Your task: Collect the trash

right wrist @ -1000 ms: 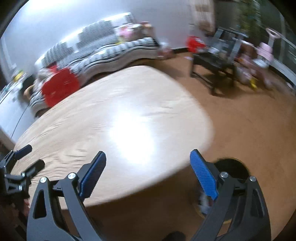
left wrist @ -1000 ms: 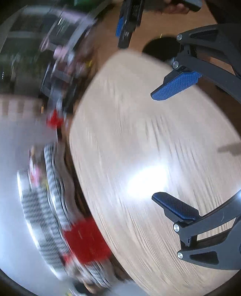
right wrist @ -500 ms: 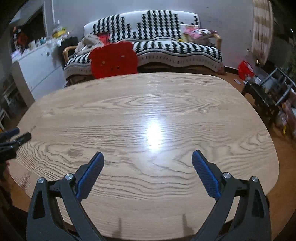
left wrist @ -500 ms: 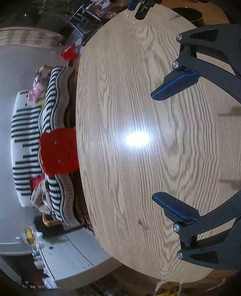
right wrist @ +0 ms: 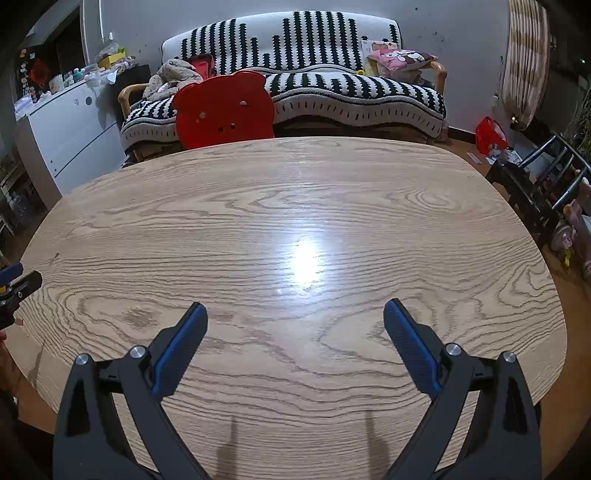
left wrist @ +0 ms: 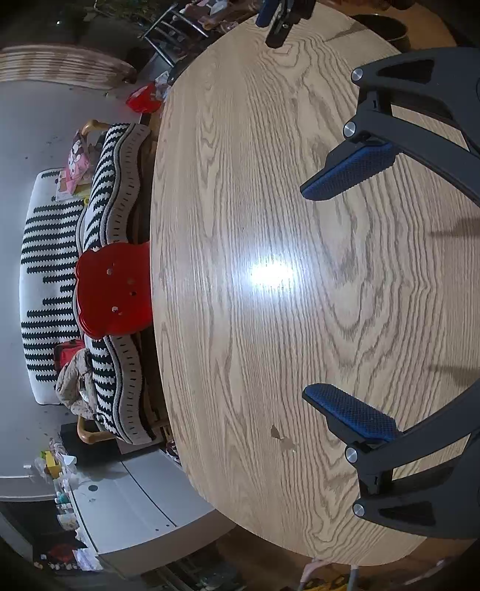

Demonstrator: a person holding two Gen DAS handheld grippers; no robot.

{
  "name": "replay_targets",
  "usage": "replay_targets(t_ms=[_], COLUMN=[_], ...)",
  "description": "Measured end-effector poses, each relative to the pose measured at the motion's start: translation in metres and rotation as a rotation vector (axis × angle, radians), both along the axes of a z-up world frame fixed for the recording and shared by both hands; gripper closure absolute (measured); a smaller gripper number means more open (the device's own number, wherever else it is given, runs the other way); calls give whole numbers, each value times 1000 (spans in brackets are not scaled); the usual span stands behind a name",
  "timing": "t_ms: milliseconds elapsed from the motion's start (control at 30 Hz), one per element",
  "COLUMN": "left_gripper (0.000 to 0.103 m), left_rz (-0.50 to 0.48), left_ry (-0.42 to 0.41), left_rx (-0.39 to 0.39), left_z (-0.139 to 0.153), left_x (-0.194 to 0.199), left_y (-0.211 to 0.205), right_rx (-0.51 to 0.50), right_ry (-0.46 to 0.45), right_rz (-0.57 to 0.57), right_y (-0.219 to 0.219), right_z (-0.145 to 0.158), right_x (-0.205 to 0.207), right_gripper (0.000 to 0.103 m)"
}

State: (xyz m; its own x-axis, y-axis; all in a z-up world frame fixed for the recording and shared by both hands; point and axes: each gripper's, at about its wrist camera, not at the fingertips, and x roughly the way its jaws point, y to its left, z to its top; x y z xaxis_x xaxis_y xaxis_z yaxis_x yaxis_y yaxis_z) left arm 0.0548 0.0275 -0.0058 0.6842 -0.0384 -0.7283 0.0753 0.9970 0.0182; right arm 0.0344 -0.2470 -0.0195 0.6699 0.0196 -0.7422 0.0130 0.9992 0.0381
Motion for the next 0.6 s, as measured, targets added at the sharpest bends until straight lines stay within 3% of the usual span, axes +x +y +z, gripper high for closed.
replay_targets(t_ms=[600], left_gripper=[7], left_rz=[21], left_ry=[15], left_rx=[-13], left_z=[-5], left_x=[2], left_y=[5], right_rx=[-1], right_ry=[-1], right_rz=[-14], right_y=[-7], right_z=[1], right_x=[-6], right_gripper=[10])
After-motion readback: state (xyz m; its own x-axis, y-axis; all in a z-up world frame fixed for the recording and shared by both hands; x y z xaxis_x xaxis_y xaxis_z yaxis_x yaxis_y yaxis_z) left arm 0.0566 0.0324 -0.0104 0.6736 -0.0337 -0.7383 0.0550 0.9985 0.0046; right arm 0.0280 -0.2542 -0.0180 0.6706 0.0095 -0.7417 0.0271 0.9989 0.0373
